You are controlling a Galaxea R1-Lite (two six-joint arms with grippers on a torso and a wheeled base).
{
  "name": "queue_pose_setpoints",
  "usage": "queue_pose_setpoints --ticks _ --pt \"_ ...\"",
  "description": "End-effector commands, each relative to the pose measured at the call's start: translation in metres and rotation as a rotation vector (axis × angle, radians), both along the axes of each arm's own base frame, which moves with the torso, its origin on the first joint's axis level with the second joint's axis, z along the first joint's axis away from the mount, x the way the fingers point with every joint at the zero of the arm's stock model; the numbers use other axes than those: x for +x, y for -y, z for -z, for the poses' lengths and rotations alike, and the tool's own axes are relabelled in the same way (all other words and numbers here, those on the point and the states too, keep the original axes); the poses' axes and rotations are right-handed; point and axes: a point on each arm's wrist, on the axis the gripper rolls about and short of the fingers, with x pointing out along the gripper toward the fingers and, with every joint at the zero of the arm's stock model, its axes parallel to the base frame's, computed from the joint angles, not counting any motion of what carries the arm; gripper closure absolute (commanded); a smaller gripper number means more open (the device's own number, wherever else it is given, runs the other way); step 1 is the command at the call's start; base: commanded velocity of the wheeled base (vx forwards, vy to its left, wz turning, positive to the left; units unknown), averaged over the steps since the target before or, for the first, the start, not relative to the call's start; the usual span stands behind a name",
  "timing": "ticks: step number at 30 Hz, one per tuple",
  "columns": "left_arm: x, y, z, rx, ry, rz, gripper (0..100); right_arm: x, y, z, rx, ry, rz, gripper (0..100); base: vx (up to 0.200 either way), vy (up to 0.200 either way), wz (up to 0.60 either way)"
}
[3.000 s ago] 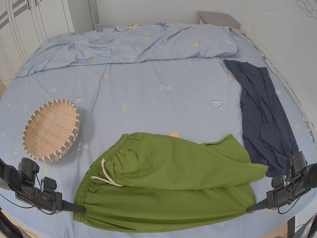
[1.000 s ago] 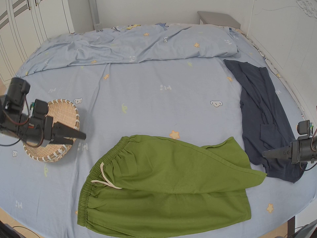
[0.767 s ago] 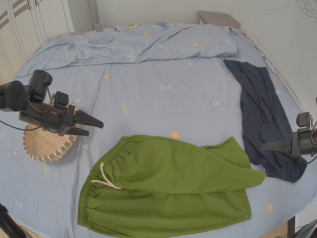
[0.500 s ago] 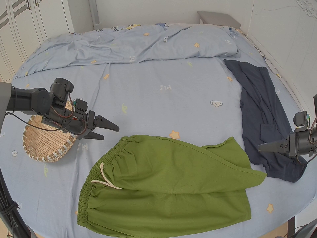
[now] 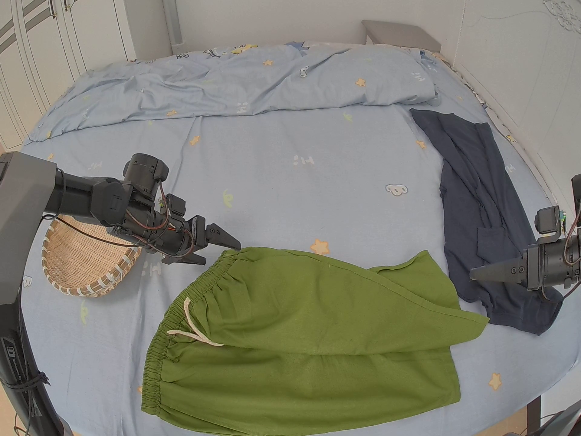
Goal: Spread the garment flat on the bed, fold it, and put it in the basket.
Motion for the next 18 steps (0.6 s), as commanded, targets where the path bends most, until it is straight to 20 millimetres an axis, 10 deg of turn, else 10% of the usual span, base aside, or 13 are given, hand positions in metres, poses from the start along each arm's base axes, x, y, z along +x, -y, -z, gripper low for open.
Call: queue_pose_setpoints --ticks 1,8,9,18 --pt "0.006 0.004 0.011 0.003 -0.019 0.008 0 0.0 0.0 0.001 0.0 -0.006 -0.002 0 0.0 0.0 0.0" --pt "0.005 0.011 0.013 0.001 -0.02 0.025 0 0.0 -0.001 0.002 0.0 -0.01 -0.007 0 0.0 0.0 0.0" --pt "0.005 0.012 0.013 -0.001 -0.022 0.028 100 0.0 -0.001 0.002 0.0 -0.01 -0.007 0 0.0 0.0 0.0" --pt "0.004 0.016 0.015 -0.027 -0.032 0.057 100 -0.001 -0.002 0.002 -0.008 -0.017 0.0 0 0.0 0.0 0.0"
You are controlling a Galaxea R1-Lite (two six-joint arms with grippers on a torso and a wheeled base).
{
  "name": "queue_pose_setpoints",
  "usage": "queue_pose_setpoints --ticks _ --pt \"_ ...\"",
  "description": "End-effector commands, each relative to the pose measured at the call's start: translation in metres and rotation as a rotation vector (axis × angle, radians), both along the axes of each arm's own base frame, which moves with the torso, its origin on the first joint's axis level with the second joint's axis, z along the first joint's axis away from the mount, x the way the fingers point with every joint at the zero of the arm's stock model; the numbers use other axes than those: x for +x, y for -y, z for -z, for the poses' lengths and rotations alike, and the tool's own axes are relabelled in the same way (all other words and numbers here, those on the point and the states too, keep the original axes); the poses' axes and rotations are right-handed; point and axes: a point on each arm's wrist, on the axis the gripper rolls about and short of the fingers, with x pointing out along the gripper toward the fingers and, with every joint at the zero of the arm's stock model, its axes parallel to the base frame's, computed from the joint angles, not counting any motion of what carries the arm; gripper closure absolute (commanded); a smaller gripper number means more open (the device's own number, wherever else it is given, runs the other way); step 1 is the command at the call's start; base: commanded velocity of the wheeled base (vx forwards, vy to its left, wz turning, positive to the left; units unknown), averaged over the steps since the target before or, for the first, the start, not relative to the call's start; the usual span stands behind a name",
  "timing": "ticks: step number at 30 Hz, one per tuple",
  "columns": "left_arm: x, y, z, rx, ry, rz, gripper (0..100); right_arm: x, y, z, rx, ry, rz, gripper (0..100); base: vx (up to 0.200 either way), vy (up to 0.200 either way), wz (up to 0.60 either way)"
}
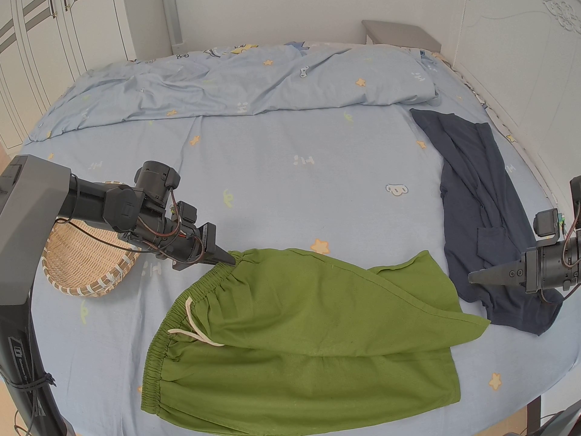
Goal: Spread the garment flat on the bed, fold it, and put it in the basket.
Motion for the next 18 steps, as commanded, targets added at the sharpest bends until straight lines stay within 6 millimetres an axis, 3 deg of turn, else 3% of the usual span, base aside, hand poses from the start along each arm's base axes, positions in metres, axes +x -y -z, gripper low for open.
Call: queue_pose_setpoints --ticks 1,8,14,18 --pt "0.0 0.001 -0.001 -0.003 0.001 0.002 100 0.0 0.0 0.0 -0.004 -0.002 0.002 0 0.0 0.0 0.0" --pt "-0.003 -0.006 -0.013 -0.019 0.014 -0.029 100 0.0 0.0 -0.001 -0.005 0.002 0.005 0 0.0 0.0 0.0" --pt "-0.023 -0.037 -0.051 -0.04 0.078 -0.11 100 0.004 0.0 0.003 -0.006 -0.011 0.006 0 0.0 0.0 0.0" --pt "-0.032 -0.053 -0.056 -0.038 0.084 -0.15 100 0.011 0.002 0.008 -0.007 -0.037 0.015 0 0.0 0.0 0.0"
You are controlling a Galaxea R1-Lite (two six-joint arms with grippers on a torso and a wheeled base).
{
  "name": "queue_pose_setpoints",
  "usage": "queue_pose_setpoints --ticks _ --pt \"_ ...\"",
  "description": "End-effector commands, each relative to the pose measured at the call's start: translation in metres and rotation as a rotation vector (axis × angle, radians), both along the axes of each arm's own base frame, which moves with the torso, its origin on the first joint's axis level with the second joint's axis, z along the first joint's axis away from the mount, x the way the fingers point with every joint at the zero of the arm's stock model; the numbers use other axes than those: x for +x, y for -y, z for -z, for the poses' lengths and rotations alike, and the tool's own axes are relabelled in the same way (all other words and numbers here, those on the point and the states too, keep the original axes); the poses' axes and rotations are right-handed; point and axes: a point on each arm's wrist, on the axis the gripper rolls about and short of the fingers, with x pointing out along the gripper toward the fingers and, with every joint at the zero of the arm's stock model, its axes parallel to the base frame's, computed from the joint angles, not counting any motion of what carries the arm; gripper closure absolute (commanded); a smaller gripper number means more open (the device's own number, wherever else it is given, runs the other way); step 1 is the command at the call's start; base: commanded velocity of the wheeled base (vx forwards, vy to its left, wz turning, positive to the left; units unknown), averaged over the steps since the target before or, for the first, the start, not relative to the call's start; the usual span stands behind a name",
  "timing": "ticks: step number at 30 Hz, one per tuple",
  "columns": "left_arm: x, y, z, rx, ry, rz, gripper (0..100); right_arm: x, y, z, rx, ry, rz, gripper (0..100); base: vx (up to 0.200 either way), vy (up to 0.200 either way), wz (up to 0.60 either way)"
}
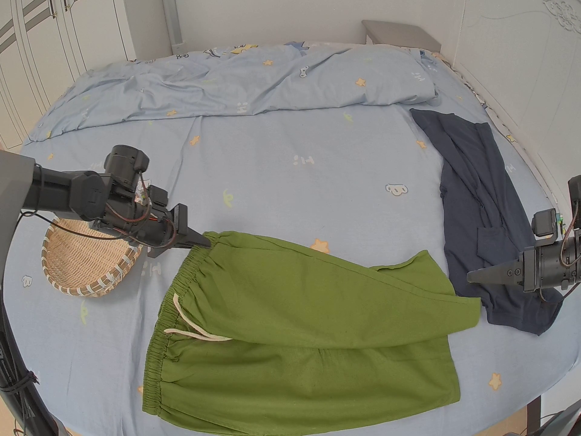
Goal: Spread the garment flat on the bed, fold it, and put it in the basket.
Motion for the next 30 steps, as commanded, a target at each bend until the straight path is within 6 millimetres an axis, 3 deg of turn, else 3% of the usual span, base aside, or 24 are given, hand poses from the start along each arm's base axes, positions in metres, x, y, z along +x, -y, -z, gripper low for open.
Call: queue_pose_setpoints --ticks 1,6,12,20,30 --pt "-0.017 -0.021 -0.022 -0.003 0.045 -0.051 100 0.01 0.002 0.009 -0.002 -0.043 0.01 0 0.0 0.0 0.0" --pt "-0.02 -0.03 -0.019 0.0 0.033 -0.072 100 0.018 0.006 0.022 -0.005 -0.101 0.029 0 0.0 0.0 0.0" --pt "-0.019 -0.026 -0.017 0.001 0.028 -0.061 100 0.019 0.016 0.041 -0.007 -0.174 0.071 0 0.0 0.0 0.0" --pt "-0.02 -0.025 -0.015 0.003 0.024 -0.057 100 0.049 0.025 0.083 -0.007 -0.28 0.105 0 0.0 0.0 0.0" --pt "-0.02 -0.025 -0.015 0.003 0.024 -0.057 100 0.077 0.027 0.107 0.0 -0.251 0.108 0 0.0 0.0 0.0"
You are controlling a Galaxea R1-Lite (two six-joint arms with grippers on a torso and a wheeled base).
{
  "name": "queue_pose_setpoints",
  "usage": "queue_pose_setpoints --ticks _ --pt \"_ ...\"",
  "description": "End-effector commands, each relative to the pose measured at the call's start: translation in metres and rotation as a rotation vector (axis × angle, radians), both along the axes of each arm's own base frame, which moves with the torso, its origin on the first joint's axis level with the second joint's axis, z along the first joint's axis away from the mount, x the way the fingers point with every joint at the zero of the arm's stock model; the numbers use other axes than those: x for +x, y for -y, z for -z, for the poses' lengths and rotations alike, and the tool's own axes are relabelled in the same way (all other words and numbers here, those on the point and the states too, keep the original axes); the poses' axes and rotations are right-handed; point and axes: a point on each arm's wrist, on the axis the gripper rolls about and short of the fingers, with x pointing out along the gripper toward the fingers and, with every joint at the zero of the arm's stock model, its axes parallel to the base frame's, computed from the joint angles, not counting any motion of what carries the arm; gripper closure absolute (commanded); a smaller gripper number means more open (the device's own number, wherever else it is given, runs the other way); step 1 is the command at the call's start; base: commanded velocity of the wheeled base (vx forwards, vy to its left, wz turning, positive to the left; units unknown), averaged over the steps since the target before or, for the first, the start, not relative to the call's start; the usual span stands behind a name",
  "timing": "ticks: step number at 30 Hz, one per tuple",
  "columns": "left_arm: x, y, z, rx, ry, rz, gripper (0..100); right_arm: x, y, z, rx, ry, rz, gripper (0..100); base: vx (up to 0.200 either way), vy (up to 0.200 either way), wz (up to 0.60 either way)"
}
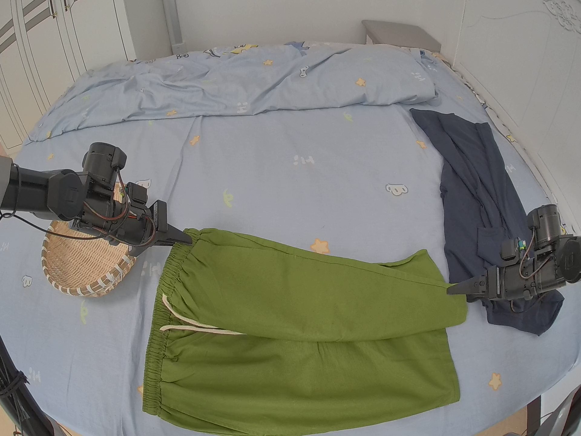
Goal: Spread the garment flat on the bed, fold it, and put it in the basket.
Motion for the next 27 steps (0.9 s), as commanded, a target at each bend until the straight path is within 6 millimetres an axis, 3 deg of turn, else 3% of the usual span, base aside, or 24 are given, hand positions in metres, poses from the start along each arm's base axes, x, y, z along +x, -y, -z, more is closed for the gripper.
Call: queue_pose_setpoints --ticks 1,17,18,27 --pt "-0.0004 -0.0005 -0.001 -0.001 0.002 -0.002 100 0.0108 0.0011 0.0212 0.004 -0.061 0.0 0 0.0 0.0 0.0" --pt "0.0006 0.0007 0.0008 0.0 -0.002 0.002 100 0.0148 -0.0014 0.0225 0.015 -0.032 -0.003 0 0.0 0.0 0.0" --pt "0.0006 0.0007 0.0008 0.0 -0.002 0.002 100 0.0147 -0.0014 0.0221 0.017 -0.033 -0.001 100 0.0 0.0 0.0" --pt "0.0005 0.0007 0.0012 0.0 -0.004 0.002 100 0.012 -0.0016 0.0201 0.022 -0.029 -0.003 100 0.0 0.0 0.0"
